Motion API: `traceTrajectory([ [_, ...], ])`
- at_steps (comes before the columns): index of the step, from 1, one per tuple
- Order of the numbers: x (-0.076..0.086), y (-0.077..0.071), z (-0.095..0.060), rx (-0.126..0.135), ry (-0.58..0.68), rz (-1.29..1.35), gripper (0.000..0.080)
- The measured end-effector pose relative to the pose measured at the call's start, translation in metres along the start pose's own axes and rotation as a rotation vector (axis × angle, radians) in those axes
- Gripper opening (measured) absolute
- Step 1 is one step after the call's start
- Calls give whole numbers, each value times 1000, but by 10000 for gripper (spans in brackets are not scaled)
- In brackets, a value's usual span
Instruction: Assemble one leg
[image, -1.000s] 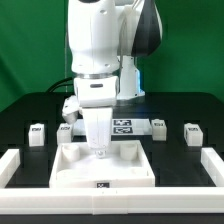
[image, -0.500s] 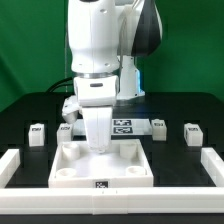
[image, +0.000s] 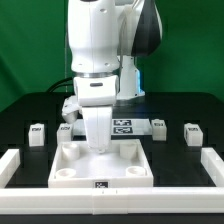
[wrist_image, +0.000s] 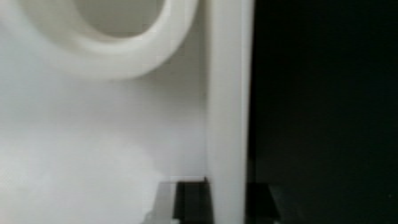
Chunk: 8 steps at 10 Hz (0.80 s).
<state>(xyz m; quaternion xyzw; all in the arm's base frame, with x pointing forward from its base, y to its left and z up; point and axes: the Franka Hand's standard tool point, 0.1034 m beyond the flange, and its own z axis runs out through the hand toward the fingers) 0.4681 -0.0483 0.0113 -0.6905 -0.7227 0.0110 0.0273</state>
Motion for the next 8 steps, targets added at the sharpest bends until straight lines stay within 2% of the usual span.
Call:
traceTrajectory([
  [1, 11, 2, -6, -5, 1, 37, 60],
  [2, 28, 3, -4, 11, 1, 47, 60],
  [3, 39, 6, -1, 11, 6, 42, 60],
  [5, 57, 11, 3, -4, 18, 38, 60],
  [8, 91, 18, 3, -13, 35, 7, 60],
])
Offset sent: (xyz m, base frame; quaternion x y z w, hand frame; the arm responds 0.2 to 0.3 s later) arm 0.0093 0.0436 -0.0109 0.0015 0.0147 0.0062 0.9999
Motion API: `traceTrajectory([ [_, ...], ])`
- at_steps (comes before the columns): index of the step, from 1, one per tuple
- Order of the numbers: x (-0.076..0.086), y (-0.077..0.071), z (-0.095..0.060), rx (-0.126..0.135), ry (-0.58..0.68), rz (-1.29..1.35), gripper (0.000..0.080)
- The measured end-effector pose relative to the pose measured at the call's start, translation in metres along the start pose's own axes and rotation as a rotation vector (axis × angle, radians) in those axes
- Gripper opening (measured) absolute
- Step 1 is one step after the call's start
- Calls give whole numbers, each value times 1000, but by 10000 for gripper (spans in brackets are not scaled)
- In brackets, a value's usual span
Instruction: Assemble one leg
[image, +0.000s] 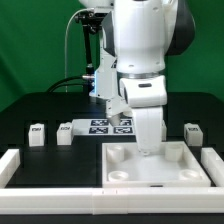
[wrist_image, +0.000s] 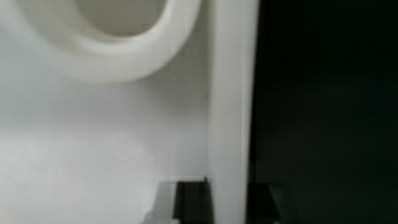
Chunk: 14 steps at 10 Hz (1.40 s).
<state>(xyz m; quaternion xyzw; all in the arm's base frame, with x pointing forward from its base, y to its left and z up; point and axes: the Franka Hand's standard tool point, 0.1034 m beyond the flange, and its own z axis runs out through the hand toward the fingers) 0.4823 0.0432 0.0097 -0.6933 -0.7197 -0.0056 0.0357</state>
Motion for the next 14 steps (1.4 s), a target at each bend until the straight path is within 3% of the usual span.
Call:
traceTrajectory([
  [1, 12, 6, 1, -5, 6, -19, 60],
  [2, 15, 9, 2, 8, 8, -31, 60],
  [4, 14, 8, 2, 17, 7, -24, 60],
  [5, 14, 8, 3, 18, 7, -23, 141],
  [6, 14, 8, 3, 18, 7, -23, 141],
  [8, 14, 8, 3, 18, 7, -22, 508],
  [9, 13, 8, 3, 18, 7, -21, 608],
  [14, 13, 8, 3, 19, 7, -20, 648],
])
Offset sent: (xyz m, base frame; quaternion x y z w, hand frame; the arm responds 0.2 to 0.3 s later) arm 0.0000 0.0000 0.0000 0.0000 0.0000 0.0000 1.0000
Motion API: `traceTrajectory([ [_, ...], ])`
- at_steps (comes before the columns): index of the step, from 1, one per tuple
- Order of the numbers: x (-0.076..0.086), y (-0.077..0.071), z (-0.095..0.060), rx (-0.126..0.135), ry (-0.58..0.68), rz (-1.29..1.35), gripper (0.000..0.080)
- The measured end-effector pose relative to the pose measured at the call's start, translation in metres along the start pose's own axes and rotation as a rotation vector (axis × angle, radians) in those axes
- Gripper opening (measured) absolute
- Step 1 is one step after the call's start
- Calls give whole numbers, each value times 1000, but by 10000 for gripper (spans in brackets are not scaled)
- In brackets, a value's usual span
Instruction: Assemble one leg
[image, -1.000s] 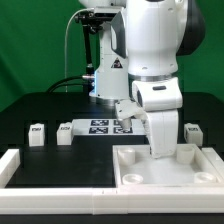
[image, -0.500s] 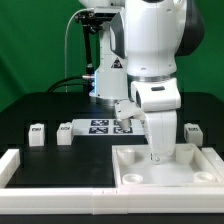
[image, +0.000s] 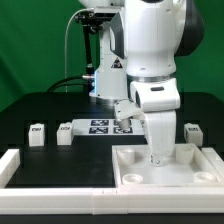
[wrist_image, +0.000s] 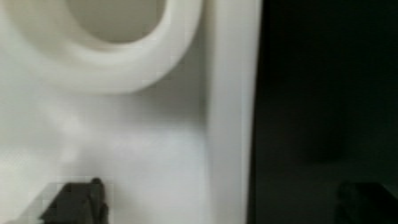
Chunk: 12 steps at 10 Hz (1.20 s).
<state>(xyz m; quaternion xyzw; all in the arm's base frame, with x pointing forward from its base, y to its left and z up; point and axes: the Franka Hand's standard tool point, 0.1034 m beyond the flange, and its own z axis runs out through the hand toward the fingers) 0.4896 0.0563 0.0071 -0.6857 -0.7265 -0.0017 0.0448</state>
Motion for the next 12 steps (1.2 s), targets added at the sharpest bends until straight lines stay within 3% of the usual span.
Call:
traceTrajectory([
  [2, -1, -1, -1, -3, 0, 25, 649],
  [5, 2, -29, -21, -33, -11, 213, 649],
  [7, 18, -41, -38, -59, -16, 370, 649],
  [12, 22, -42, -39, -59, 6, 782, 649],
])
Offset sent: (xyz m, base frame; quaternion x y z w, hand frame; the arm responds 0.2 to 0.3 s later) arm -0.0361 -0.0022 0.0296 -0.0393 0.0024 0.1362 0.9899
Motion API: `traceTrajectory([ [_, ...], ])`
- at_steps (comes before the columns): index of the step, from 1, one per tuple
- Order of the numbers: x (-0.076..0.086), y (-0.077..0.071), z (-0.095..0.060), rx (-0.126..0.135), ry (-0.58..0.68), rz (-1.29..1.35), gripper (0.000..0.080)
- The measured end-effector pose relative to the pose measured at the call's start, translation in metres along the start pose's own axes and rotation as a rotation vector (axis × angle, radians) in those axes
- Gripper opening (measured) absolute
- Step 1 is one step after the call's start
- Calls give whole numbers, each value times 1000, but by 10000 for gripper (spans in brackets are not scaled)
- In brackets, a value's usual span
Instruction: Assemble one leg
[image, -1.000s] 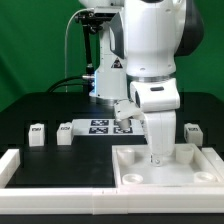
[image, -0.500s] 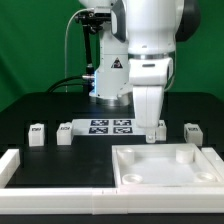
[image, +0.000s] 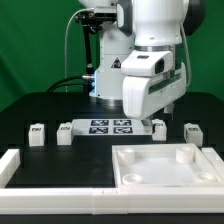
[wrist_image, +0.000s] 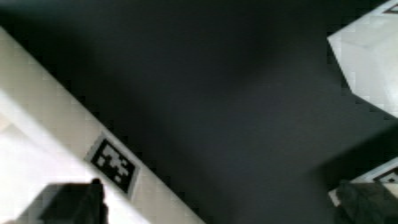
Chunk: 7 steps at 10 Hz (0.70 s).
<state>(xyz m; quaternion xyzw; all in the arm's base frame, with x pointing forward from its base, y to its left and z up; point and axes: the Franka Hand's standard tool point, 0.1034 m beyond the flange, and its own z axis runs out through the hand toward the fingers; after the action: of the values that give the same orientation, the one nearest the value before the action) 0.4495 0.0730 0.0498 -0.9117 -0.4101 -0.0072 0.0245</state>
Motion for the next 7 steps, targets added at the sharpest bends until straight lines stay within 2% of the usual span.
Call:
traceTrajectory([
  [2, 1, -2, 0, 10, 6, 216, 649],
  [3, -1, -8, 2, 21, 2, 376, 649],
  [5, 3, -30, 3, 32, 1, 660, 649],
  [6, 8, -46, 5, 43, -1, 803, 649],
  [7, 14, -57, 5, 46, -3, 782, 649],
])
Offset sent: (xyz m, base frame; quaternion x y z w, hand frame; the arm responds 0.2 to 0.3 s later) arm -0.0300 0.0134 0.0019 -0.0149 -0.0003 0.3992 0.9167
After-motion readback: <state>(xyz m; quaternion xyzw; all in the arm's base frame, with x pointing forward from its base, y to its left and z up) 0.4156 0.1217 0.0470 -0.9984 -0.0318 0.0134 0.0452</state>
